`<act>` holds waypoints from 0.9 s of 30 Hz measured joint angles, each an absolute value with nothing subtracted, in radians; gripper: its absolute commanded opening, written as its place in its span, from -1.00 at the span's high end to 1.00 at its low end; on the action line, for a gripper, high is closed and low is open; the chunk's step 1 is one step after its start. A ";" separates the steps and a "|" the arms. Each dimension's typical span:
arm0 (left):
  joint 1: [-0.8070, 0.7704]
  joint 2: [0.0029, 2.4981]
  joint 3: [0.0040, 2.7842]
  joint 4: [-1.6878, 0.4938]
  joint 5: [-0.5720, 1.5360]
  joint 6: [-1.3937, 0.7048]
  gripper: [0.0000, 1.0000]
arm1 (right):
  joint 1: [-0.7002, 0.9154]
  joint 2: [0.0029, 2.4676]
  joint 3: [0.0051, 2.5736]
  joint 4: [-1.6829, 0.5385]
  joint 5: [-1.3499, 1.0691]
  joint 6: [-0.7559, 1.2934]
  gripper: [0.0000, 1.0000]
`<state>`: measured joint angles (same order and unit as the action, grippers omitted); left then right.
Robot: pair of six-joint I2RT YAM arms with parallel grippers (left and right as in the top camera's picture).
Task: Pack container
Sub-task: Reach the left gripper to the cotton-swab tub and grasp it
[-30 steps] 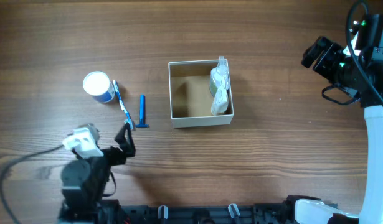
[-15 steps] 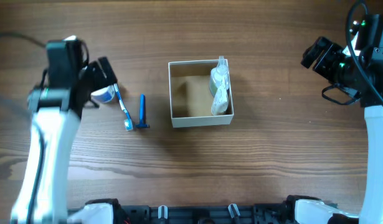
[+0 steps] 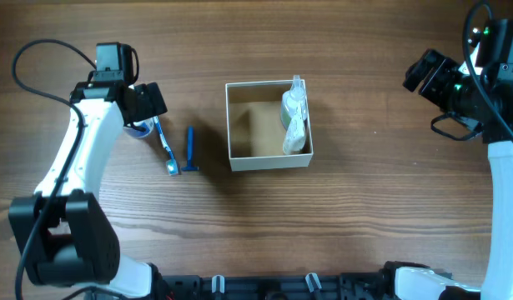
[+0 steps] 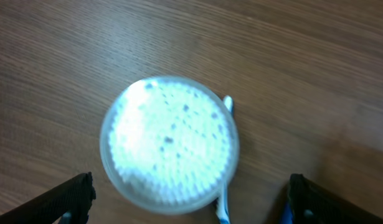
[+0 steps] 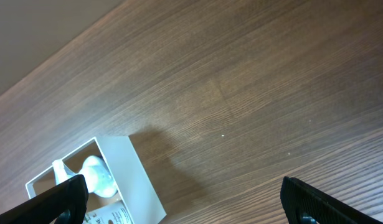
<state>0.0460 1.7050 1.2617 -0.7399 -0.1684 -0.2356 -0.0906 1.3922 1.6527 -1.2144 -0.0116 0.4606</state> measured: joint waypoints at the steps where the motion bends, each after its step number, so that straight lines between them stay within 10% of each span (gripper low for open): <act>1: 0.051 1.712 1.262 -0.733 -0.168 -0.234 -1.00 | -0.091 1.392 1.653 -1.214 -0.012 0.461 -0.99; 27: 0.104 1.798 1.262 -0.665 -0.098 -0.225 -0.79 | -0.091 1.392 1.653 -1.214 -0.012 0.461 -0.99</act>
